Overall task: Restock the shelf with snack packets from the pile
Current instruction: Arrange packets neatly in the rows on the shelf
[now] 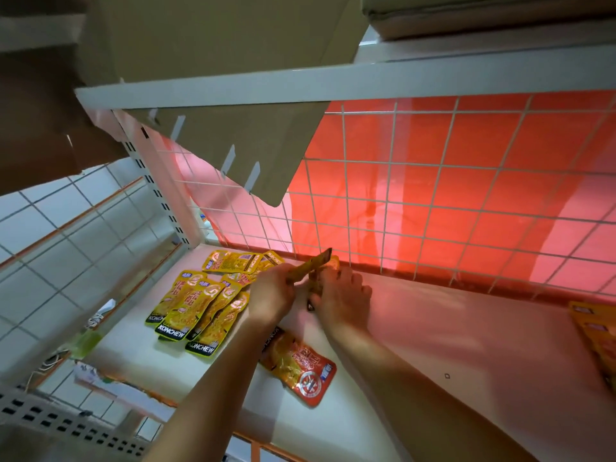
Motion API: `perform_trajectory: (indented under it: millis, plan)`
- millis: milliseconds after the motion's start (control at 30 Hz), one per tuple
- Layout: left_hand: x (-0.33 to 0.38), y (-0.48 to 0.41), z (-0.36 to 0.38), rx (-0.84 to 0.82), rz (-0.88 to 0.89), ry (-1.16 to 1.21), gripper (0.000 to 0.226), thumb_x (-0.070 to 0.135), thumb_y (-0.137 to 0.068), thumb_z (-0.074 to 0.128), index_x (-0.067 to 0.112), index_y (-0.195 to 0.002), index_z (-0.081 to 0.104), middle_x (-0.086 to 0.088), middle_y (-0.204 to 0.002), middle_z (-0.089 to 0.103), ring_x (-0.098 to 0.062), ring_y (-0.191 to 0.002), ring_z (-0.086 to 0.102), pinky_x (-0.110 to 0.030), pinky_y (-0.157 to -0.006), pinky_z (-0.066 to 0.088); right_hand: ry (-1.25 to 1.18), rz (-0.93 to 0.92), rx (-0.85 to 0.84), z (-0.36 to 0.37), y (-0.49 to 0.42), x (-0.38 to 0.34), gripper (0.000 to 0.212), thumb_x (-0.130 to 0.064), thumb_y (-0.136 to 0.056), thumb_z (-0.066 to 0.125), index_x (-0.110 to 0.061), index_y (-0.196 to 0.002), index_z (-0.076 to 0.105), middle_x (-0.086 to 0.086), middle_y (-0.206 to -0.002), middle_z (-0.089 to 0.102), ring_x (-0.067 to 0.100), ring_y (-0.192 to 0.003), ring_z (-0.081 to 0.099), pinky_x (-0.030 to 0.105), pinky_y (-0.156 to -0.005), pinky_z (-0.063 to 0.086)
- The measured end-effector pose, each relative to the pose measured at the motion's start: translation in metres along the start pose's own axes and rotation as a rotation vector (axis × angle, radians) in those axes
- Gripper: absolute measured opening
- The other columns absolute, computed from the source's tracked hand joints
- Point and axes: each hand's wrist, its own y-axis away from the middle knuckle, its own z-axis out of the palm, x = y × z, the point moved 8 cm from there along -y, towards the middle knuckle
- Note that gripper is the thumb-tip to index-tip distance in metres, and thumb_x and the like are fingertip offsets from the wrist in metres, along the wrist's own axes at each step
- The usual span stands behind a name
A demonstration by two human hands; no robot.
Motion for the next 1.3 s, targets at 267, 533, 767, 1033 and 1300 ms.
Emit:
perform_trajectory:
  millis: [267, 533, 767, 1033, 1300]
  plan:
    - [0.021, 0.019, -0.001, 0.042, -0.163, 0.475, 0.015, 0.029, -0.066, 0.078, 0.023, -0.076, 0.07, 0.008, -0.064, 0.066, -0.008, -0.062, 0.058, -0.014, -0.053, 0.038, -0.155, 0.239, -0.046, -0.009, -0.003, 0.05, 0.031, -0.019, -0.094, 0.041, -0.016, -0.125, 0.04, 0.01, -0.127, 0.048, 0.03, -0.118, 0.042, 0.04, -0.089, 0.037]
    - [0.059, 0.041, 0.032, 0.052, -0.556, 1.24, 0.004, 0.008, -0.088, 0.064, 0.009, -0.084, 0.064, -0.007, -0.074, 0.063, -0.017, -0.064, 0.058, -0.027, -0.06, 0.052, -0.309, 0.276, -0.089, -0.029, 0.03, 0.099, 0.023, -0.02, -0.082, 0.055, -0.01, -0.101, 0.06, 0.014, -0.108, 0.063, 0.031, -0.103, 0.06, 0.029, -0.075, 0.044]
    - [0.127, 0.06, 0.06, -0.128, -0.494, 1.274, 0.005, 0.011, -0.089, 0.064, 0.009, -0.092, 0.067, -0.007, -0.081, 0.069, -0.021, -0.068, 0.066, -0.028, -0.06, 0.054, -0.515, 0.401, -0.022, -0.077, 0.062, 0.178, 0.031, -0.036, -0.083, 0.065, -0.01, -0.099, 0.062, 0.012, -0.103, 0.067, 0.03, -0.098, 0.063, 0.033, -0.077, 0.05]
    - [0.218, 0.088, 0.105, -0.367, -0.392, 1.161, 0.031, -0.015, -0.08, 0.055, -0.005, -0.109, 0.061, -0.024, -0.099, 0.067, -0.034, -0.086, 0.064, -0.051, -0.085, 0.052, -0.601, 0.449, 0.218, -0.148, 0.108, 0.254, 0.02, -0.016, -0.087, 0.059, -0.016, -0.105, 0.067, 0.011, -0.104, 0.07, 0.028, -0.095, 0.065, 0.034, -0.078, 0.048]
    - [0.286, 0.113, 0.143, -0.509, -0.324, 1.154, 0.012, 0.002, -0.086, 0.064, 0.009, -0.094, 0.069, -0.012, -0.088, 0.07, -0.018, -0.067, 0.064, -0.032, -0.063, 0.057, -0.659, 0.577, 0.403, -0.194, 0.145, 0.321, 0.022, -0.025, -0.089, 0.06, -0.013, -0.106, 0.068, 0.009, -0.099, 0.071, 0.021, -0.083, 0.062, 0.026, -0.063, 0.041]
